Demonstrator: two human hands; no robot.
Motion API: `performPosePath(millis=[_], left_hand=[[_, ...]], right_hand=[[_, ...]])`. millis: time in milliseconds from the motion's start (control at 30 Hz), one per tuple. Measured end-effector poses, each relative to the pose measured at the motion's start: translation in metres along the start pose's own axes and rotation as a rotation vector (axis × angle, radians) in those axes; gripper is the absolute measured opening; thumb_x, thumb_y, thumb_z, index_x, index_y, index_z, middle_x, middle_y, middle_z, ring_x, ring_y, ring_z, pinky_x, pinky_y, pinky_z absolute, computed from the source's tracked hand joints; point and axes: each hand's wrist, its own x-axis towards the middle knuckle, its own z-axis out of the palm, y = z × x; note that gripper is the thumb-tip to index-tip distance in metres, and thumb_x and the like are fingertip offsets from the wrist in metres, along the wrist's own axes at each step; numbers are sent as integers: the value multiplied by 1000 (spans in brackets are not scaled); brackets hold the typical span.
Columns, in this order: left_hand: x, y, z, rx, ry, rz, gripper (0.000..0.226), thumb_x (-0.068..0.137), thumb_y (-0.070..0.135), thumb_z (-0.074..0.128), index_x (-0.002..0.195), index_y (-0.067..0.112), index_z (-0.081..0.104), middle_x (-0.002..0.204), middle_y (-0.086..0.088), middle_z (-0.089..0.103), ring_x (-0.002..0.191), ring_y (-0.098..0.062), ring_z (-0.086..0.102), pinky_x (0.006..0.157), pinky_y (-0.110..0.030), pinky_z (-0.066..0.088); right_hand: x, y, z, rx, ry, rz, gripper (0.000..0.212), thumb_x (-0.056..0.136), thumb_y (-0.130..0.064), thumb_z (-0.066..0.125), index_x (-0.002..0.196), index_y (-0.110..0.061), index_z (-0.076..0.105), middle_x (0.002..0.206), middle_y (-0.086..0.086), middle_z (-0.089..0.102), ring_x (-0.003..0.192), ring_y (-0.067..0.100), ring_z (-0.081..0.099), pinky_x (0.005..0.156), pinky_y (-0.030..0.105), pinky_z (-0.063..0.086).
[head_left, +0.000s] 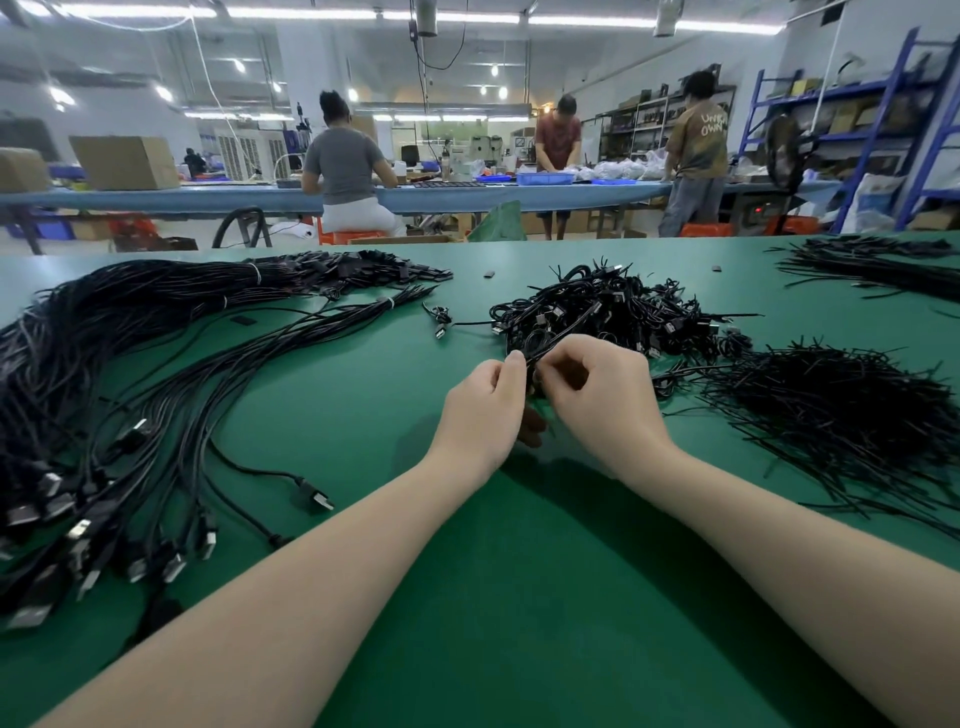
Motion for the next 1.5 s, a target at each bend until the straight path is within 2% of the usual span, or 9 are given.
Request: performPosePath(millis=[100,200,267,400,600,767,1033,1267,1500], left_hand=[[-3,-1,0,-7,11,115,57,92,50,36,83,-2,55,83,-11,60,77,-20,57,76,-35,44],[-5,-1,-1,-16,33,278,37,92,37,39,74,16,64,125,15,48,119,9,39,93,-4,25],[-7,1,-2,-39,7,331,33,92,34,39,74,27,66,134,20,43,130,12,31,100,-3,21],[-10,3,-2,-104,18,383,30,94,31,40,86,33,70,98,15,70,102,-7,61,96,-30,46],[-6,4,-6,-98,89,297,32,100,28,39,98,34,70,95,18,70,91,-3,61,77,-24,48],[-2,6,-11,-225,89,27,32,92,15,41,94,22,73,75,-9,65,61,-18,64,49,-22,46],[-1,-1,-18,-247,-165,38,31,89,3,61,108,27,67,77,9,72,68,-2,65,59,-11,46],[0,-6,-17,-146,-38,164,7,81,37,69,77,42,73,77,4,64,72,-12,51,71,-28,40],[0,-5,-14,-142,36,171,5,89,34,65,92,29,65,83,-7,73,75,-15,65,76,-27,49]], right_hand=[[0,5,-4,-32,-15,-15,8,82,-6,63,76,-12,64,73,-1,63,67,16,54,61,28,43],[1,4,-6,23,25,-82,17,80,-7,66,69,-16,57,67,-6,56,62,7,49,56,18,37],[2,3,-5,26,40,-133,23,83,-9,66,69,-23,55,65,-10,52,59,5,45,54,15,31],[1,10,0,-61,43,-163,17,84,-5,63,68,-9,59,63,-3,49,58,15,41,54,23,24],[-2,5,-3,-89,-33,-287,4,84,-4,65,83,-3,70,77,10,68,73,28,61,66,37,50],[-3,-2,-4,-296,-34,-500,8,83,-1,62,77,3,64,73,15,62,69,36,59,61,43,51],[-5,5,-4,-146,19,-357,4,82,5,62,83,1,63,82,12,63,79,33,57,68,35,47],[-3,3,2,-1,63,-268,9,82,2,65,88,-2,71,84,9,70,77,25,64,72,26,48],[-4,0,-1,-55,62,-325,7,84,0,64,86,-1,70,81,9,69,77,29,63,69,36,52]])
